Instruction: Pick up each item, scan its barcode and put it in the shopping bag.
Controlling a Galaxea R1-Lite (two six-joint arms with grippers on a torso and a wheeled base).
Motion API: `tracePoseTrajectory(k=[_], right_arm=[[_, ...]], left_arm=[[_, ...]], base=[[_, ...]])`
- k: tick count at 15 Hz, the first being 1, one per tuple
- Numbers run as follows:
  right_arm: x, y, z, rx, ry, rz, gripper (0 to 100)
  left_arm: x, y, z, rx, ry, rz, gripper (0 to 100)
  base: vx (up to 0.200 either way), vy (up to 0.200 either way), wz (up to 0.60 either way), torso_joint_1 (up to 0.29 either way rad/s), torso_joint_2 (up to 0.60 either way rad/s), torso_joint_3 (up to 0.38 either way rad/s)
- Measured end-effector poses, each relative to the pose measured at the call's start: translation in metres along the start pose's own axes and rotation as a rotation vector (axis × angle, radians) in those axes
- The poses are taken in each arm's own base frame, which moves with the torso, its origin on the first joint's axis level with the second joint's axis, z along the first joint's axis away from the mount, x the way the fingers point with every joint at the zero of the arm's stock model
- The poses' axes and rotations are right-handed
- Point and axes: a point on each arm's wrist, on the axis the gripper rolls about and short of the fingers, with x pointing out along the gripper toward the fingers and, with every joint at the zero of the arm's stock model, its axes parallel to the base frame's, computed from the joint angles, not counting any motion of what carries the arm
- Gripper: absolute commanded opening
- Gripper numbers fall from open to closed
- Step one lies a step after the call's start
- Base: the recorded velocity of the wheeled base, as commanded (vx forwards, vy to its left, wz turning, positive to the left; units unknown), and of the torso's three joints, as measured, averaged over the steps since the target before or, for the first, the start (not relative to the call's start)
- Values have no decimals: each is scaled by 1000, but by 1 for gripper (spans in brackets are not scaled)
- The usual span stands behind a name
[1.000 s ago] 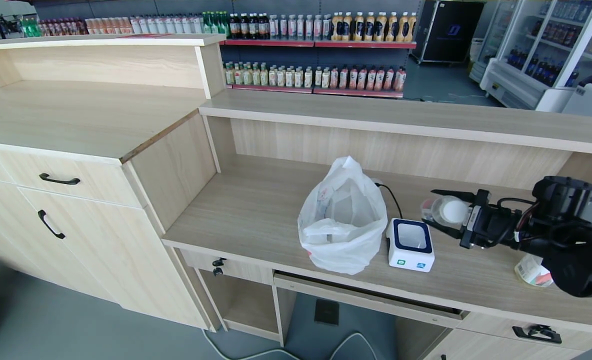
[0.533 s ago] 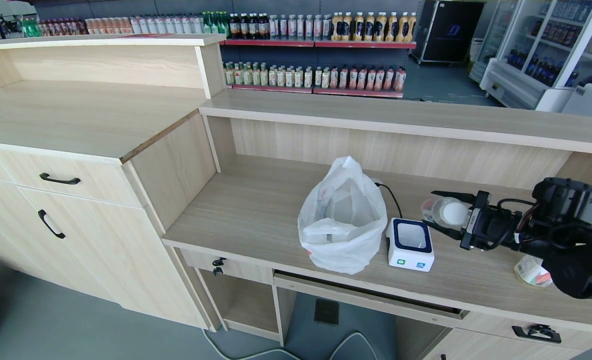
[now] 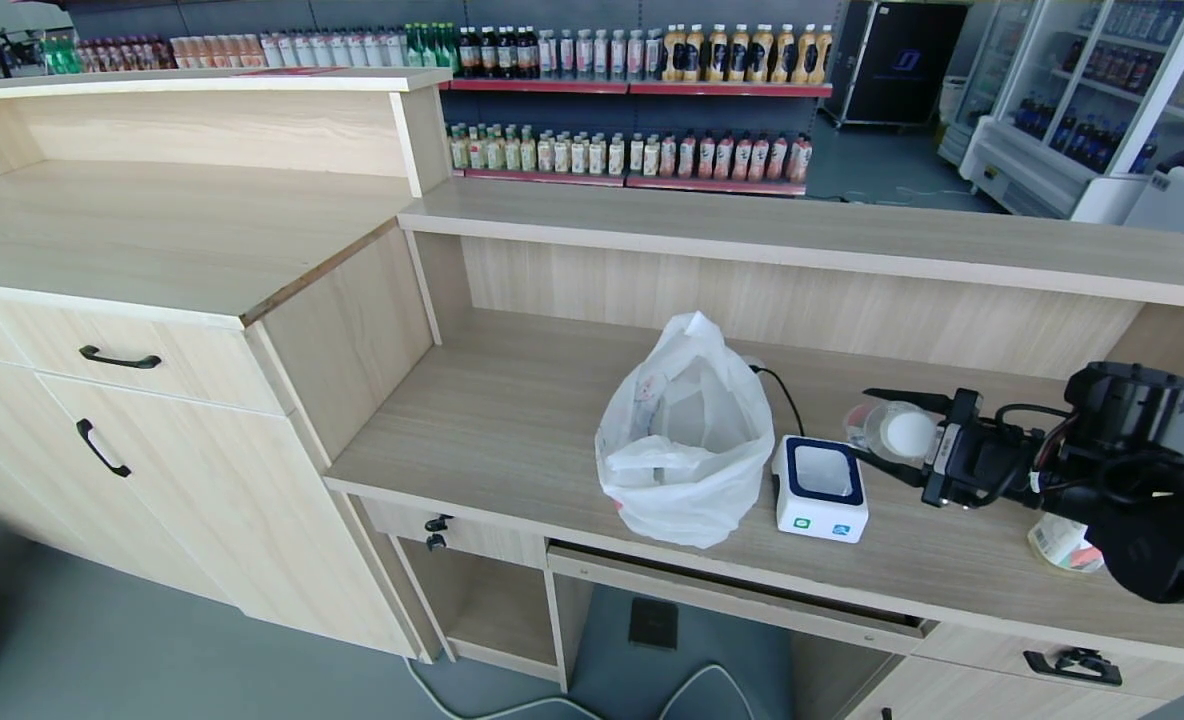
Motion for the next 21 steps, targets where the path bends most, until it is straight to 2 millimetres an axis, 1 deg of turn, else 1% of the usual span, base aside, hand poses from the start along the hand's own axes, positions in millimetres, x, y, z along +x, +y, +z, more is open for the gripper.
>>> tracePoseTrajectory(k=[10, 21], right_arm=[[2, 2, -3, 10, 1, 5, 0], [9, -5, -6, 12, -10, -12, 0]], left_arm=[[0, 0, 0, 0, 0, 0, 100], [0, 0, 0, 0, 0, 0, 100]], base=[[0, 0, 0, 0, 0, 0], [0, 0, 0, 0, 0, 0]])
